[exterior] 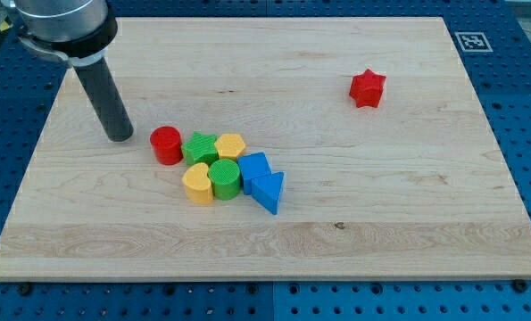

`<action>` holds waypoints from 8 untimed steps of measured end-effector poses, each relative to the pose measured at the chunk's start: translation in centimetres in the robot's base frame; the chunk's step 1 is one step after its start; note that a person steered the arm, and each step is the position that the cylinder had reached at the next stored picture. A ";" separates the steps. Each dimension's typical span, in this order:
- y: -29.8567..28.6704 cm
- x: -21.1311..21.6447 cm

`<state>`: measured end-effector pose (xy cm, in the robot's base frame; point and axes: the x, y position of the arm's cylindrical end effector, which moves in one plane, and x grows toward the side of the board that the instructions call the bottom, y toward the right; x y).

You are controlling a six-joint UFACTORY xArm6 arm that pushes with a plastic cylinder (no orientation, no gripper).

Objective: Move the red circle to the left of the green star

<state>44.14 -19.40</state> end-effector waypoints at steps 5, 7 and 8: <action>4.0 -1.9; 5.4 -1.2; 5.5 -1.2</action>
<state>42.92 -13.87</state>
